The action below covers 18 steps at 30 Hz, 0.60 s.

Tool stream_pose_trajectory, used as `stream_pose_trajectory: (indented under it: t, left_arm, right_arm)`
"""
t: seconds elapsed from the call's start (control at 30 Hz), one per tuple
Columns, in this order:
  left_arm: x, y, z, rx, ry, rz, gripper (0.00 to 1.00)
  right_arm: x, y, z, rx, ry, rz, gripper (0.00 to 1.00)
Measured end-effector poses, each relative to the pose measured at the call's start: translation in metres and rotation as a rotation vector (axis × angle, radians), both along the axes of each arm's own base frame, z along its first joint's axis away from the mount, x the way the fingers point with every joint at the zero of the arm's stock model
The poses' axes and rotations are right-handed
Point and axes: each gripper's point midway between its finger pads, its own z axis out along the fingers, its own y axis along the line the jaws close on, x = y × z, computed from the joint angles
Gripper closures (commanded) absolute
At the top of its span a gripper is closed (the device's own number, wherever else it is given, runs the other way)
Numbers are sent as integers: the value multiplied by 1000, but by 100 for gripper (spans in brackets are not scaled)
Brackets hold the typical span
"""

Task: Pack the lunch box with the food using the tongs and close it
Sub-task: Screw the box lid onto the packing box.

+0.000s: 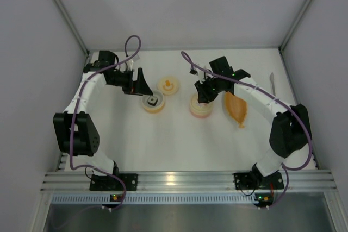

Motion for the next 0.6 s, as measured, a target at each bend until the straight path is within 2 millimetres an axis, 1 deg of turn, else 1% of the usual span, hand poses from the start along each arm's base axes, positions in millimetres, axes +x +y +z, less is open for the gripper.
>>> stream_pose_trajectory:
  t: [0.1, 0.13, 0.17, 0.23, 0.33, 0.43, 0.6]
  left_arm:
    - [0, 0, 0, 0, 0, 0, 2]
    - [0, 0, 0, 0, 0, 0, 2]
    - [0, 0, 0, 1, 0, 0, 2]
    - [0, 0, 0, 2, -2, -1, 2]
    - [0, 0, -1, 3, -5, -2, 2]
    - [-1, 1, -2, 3, -1, -3, 2]
    - [-2, 1, -4, 5, 3, -4, 2]
  right_arm:
    - [-6, 1, -2, 6, 33, 3, 70]
    - [-7, 1, -3, 5, 39, 5, 60]
    - [-8, 0, -4, 3, 47, 3, 57]
    - [-8, -1, -7, -7, 49, 1, 55]
    - [-6, -4, -10, -24, 39, -8, 53]
    - [-8, -10, -19, -53, 47, -19, 54]
    - [-9, -21, -34, -107, 46, -44, 49]
